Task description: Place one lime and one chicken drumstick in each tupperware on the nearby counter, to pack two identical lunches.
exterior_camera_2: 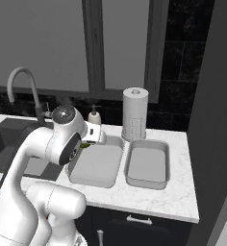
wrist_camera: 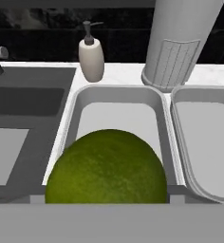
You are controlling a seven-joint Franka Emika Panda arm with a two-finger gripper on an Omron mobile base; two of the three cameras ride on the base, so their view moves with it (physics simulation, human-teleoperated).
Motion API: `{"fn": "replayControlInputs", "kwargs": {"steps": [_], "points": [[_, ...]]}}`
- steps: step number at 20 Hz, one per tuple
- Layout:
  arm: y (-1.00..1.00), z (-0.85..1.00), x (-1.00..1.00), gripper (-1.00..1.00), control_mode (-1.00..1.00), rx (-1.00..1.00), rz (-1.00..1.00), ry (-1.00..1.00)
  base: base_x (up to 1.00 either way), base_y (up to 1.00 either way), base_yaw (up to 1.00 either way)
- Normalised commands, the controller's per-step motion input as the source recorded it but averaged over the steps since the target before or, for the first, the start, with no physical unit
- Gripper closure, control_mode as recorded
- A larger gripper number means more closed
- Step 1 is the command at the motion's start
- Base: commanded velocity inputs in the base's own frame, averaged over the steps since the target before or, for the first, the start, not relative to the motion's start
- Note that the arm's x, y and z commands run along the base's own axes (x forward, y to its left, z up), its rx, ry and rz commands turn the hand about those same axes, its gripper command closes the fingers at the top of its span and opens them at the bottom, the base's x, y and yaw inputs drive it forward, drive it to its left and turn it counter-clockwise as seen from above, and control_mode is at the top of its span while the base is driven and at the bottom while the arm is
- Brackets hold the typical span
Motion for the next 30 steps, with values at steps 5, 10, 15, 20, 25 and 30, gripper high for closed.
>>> {"fn": "replayControlInputs", "kwargs": {"steps": [5, 10, 15, 20, 25, 30], "points": [[0.0, -0.63, 0.57, 1.0, -1.0, -0.03, 0.0, 0.1, 0.0, 0.0, 0.0], [0.0, -0.55, 0.34, 1.0, -1.0, 0.0, 0.0, 0.14, 0.0, 0.0, 0.0], [0.0, -0.51, 0.23, 1.0, -1.0, 0.0, 0.01, 0.05, 0.0, 0.0, 0.0], [0.0, -0.49, 0.24, 1.0, -1.0, 0.0, 0.01, 0.0, 0.0, 0.0, 0.0], [0.0, -0.37, 0.27, 1.0, -1.0, 0.0, 0.0, 0.0, 0.0, 0.0, 0.0], [0.0, -0.23, 0.46, 1.0, -1.0, 0.0, 0.0, 0.0, 0.0, 0.0, 0.0]]}}
